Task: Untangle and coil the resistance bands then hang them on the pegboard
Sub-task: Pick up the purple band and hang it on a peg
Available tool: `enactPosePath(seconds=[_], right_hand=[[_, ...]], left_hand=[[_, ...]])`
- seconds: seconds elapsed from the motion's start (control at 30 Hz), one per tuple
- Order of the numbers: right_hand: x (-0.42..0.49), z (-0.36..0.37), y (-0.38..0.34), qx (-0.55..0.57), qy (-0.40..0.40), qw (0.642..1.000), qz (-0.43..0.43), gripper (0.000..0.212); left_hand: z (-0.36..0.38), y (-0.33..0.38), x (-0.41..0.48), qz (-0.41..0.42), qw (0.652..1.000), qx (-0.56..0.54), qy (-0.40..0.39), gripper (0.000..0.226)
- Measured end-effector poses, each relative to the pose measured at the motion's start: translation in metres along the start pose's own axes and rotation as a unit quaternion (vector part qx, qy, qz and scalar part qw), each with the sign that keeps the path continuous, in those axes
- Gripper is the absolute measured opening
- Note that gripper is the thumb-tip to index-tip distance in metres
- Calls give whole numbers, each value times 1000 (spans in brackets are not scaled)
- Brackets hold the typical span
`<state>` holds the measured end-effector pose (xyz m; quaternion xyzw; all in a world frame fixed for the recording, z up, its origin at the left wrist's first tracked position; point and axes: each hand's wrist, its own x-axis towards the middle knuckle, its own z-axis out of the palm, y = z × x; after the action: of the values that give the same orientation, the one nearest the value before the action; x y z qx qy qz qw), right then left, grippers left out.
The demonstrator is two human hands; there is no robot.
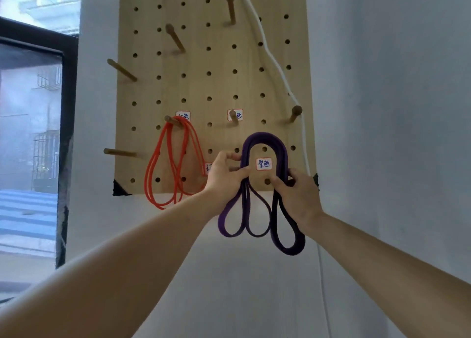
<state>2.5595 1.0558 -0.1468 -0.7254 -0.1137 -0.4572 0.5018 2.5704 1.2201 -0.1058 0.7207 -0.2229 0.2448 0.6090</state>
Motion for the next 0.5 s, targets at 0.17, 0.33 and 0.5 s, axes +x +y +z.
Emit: enactPosePath(seconds=[0.17,0.33,0.5], right_hand=[[9,2,27,-50,-12,997,62,22],[-1,3,46,-67,-38,994,83,19],[-16,10,67,-113,-103,983,100,22]], left_hand=[[25,-20,6,-24,1000,0,2,26],[36,-43,3,-51,999,11,1,26],[42,-61,-11,-86,995,46,-10,27]])
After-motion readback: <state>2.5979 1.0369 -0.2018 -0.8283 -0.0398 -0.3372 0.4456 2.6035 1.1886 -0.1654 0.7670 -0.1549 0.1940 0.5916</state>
